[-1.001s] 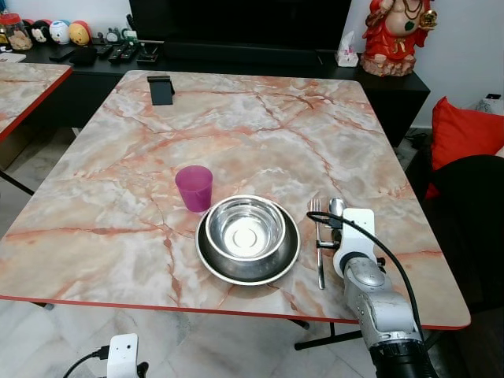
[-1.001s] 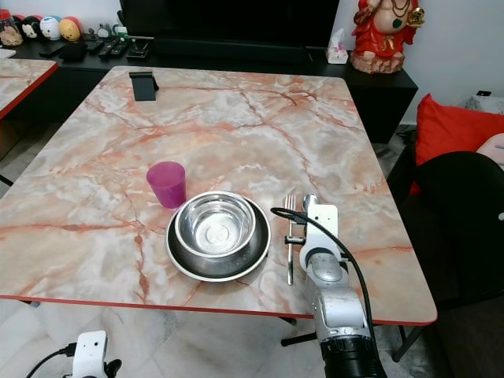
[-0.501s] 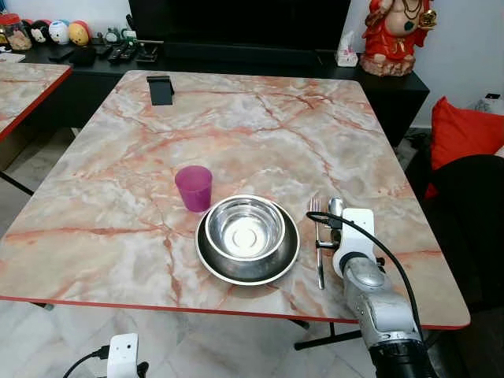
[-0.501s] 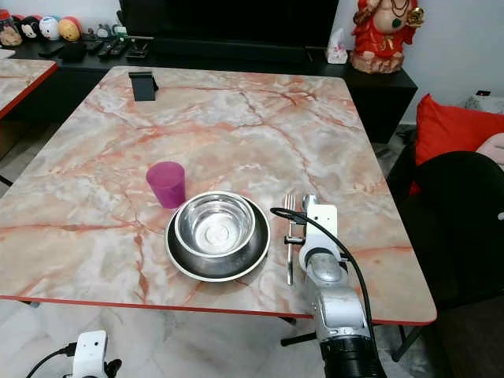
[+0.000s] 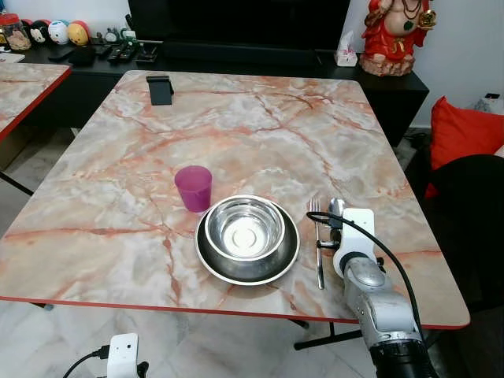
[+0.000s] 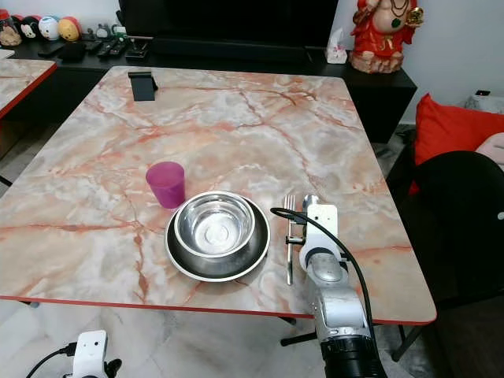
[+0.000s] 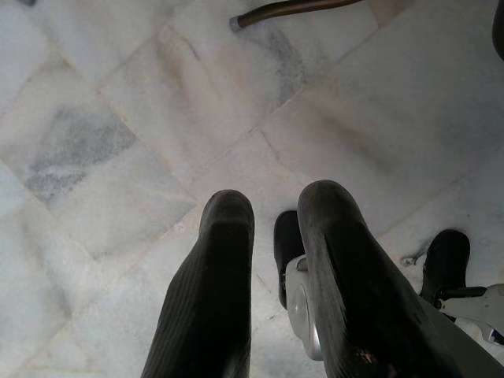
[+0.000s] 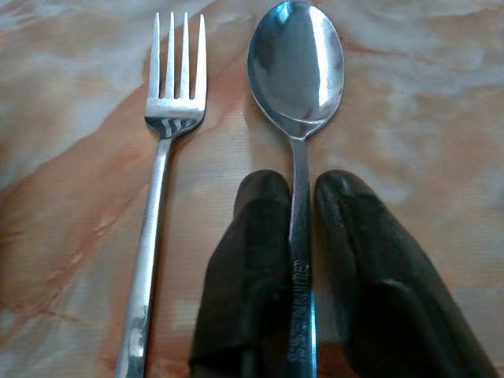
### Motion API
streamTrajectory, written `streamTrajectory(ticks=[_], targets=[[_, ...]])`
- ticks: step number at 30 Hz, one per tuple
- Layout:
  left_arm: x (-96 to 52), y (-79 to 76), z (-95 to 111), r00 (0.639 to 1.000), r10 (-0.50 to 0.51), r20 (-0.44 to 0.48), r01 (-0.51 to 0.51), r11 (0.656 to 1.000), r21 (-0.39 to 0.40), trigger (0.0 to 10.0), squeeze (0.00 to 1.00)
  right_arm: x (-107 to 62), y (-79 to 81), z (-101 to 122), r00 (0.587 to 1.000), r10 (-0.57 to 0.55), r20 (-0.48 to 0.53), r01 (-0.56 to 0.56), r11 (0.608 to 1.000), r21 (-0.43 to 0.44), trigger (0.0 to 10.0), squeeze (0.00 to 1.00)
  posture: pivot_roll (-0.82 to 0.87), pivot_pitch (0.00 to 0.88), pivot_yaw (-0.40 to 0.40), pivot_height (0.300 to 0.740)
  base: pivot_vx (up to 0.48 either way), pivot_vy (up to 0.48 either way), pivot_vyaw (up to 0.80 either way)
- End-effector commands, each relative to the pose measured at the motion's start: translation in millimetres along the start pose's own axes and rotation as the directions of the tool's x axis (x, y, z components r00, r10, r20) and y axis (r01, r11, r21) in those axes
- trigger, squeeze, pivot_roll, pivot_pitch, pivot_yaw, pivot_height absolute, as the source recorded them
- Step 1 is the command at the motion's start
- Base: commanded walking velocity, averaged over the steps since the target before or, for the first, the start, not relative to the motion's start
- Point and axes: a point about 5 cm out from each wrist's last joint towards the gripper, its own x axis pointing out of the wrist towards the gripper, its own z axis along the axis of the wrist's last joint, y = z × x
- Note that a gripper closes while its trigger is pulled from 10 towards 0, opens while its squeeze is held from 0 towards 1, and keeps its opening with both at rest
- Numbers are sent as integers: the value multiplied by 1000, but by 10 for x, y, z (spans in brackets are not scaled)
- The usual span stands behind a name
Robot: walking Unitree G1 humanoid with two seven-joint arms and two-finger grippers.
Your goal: Setting the table
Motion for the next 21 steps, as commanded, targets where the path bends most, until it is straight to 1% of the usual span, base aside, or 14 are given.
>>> streamTrajectory(ticks=[1, 2, 3, 11, 14, 21], targets=[[-4, -3, -35, 1000, 2, -19, -1, 1000, 17, 10000, 0, 7, 57, -21, 999, 31, -15, -31, 1000, -6, 10000, 694, -4, 30, -53, 740, 0, 0, 0], [-4, -2, -35, 1000, 2, -19, -2, 1000, 16, 10000, 0, 7, 57, -20, 999, 31, -15, -31, 1000, -7, 10000, 694, -4, 30, -53, 740, 0, 0, 0], [-4, -1, -35, 1000, 1, -19, -1, 1000, 16, 10000, 0, 8, 57, -18, 999, 30, -15, -30, 1000, -9, 10000, 0, -4, 30, -53, 740, 0, 0, 0], [-5, -4, -38, 1000, 0, -20, 1, 1000, 16, 10000, 0, 11, 48, -5, 1000, 20, -7, -20, 1000, -8, 10000, 0, -4, 31, -53, 740, 0, 0, 0], [-4, -10, -35, 1000, -1, -19, 1, 1000, 16, 10000, 0, 14, 21, 70, 999, 0, 45, 0, 1000, 16, 10000, 0, -2, 31, -52, 740, 0, 0, 0], [-3, -12, -31, 1000, -3, -19, 3, 1000, 17, 10000, 0, 13, 15, 136, 996, -2, 85, -1, 999, 35, 10000, 0, -3, 31, -50, 740, 0, 0, 0]])
